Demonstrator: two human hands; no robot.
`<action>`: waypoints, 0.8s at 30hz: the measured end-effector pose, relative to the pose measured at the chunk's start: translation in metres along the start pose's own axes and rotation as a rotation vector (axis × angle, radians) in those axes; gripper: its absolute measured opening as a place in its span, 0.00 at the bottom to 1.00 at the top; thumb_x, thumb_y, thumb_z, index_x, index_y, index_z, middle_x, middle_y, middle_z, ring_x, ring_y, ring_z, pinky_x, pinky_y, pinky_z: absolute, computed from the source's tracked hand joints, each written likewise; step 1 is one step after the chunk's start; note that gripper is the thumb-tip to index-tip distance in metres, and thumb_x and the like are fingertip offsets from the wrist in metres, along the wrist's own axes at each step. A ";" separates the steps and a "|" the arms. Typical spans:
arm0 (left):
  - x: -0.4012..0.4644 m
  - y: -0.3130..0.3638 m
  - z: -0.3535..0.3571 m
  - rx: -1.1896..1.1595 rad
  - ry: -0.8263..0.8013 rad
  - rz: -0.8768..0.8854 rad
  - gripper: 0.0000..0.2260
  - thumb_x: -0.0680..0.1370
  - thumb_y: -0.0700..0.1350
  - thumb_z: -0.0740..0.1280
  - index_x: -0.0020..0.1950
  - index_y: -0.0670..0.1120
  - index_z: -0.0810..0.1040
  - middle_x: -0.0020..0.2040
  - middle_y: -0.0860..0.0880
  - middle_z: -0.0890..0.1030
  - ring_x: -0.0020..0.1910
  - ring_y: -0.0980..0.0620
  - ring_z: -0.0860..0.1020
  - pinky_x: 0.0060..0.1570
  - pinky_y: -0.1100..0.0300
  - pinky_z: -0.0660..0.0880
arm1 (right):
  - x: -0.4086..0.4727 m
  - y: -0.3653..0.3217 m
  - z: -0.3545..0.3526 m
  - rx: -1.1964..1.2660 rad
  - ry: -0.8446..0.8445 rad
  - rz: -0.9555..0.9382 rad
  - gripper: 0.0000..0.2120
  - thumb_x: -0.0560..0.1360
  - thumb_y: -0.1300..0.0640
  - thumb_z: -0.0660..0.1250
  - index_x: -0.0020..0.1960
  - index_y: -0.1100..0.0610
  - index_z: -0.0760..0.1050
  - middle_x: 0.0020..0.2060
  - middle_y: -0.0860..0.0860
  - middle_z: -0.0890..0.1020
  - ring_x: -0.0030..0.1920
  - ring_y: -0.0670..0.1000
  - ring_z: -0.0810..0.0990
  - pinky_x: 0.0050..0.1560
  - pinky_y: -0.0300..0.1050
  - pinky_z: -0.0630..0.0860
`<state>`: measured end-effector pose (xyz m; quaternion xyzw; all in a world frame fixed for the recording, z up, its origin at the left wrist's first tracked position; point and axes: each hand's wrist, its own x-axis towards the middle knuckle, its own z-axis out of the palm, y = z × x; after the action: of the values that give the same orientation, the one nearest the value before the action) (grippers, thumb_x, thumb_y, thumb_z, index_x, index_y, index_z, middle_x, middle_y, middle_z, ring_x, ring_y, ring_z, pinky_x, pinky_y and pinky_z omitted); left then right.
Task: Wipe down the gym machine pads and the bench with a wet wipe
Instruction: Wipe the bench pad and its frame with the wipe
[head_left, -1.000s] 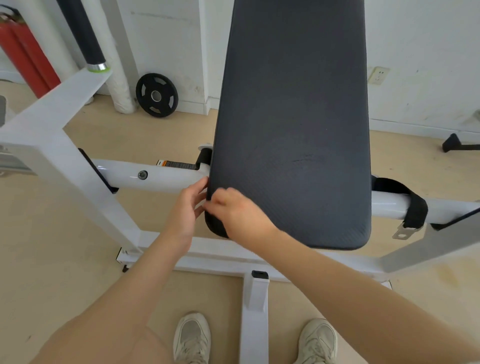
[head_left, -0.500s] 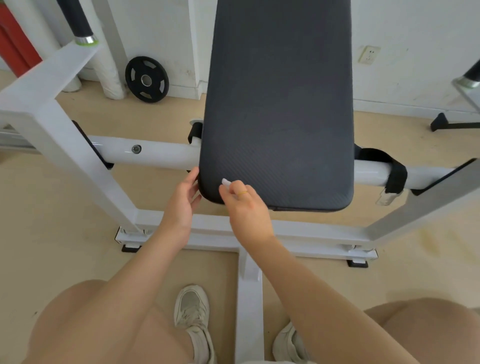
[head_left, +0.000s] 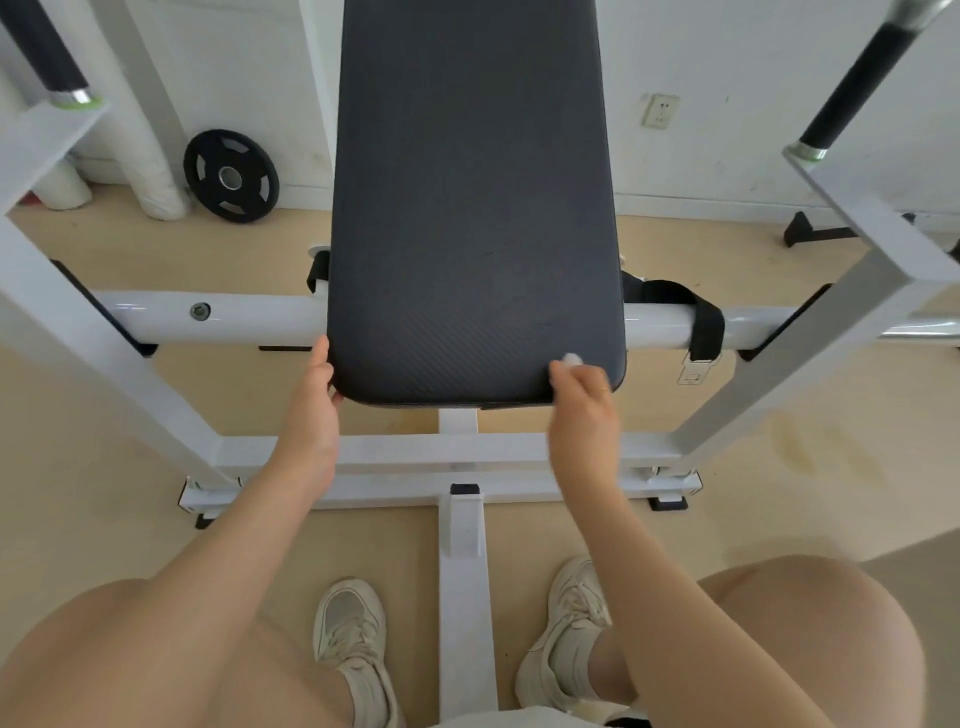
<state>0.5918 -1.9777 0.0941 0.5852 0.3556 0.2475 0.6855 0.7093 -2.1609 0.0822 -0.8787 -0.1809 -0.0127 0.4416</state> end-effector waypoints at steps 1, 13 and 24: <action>0.001 0.000 0.000 0.009 0.002 -0.007 0.21 0.80 0.44 0.47 0.73 0.55 0.62 0.70 0.59 0.67 0.67 0.60 0.66 0.71 0.58 0.59 | -0.004 -0.011 0.011 -0.006 -0.062 -0.063 0.09 0.79 0.55 0.57 0.49 0.58 0.74 0.51 0.50 0.76 0.50 0.50 0.73 0.51 0.40 0.67; 0.035 0.023 -0.008 0.125 0.069 0.066 0.22 0.80 0.42 0.54 0.74 0.52 0.58 0.71 0.53 0.67 0.69 0.55 0.67 0.69 0.57 0.61 | 0.068 -0.047 -0.004 0.118 -0.116 -0.247 0.10 0.75 0.63 0.64 0.54 0.56 0.79 0.51 0.50 0.81 0.51 0.48 0.77 0.50 0.28 0.67; 0.187 0.106 -0.002 0.333 0.097 0.311 0.18 0.81 0.38 0.53 0.71 0.48 0.65 0.62 0.54 0.73 0.61 0.58 0.71 0.62 0.63 0.68 | 0.237 -0.219 0.079 0.096 -0.641 -0.732 0.13 0.75 0.65 0.63 0.53 0.54 0.80 0.43 0.41 0.78 0.41 0.34 0.75 0.47 0.25 0.71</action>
<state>0.7149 -1.8150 0.1604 0.7256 0.3294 0.3158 0.5151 0.8476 -1.9079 0.2459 -0.6957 -0.6053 0.1123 0.3701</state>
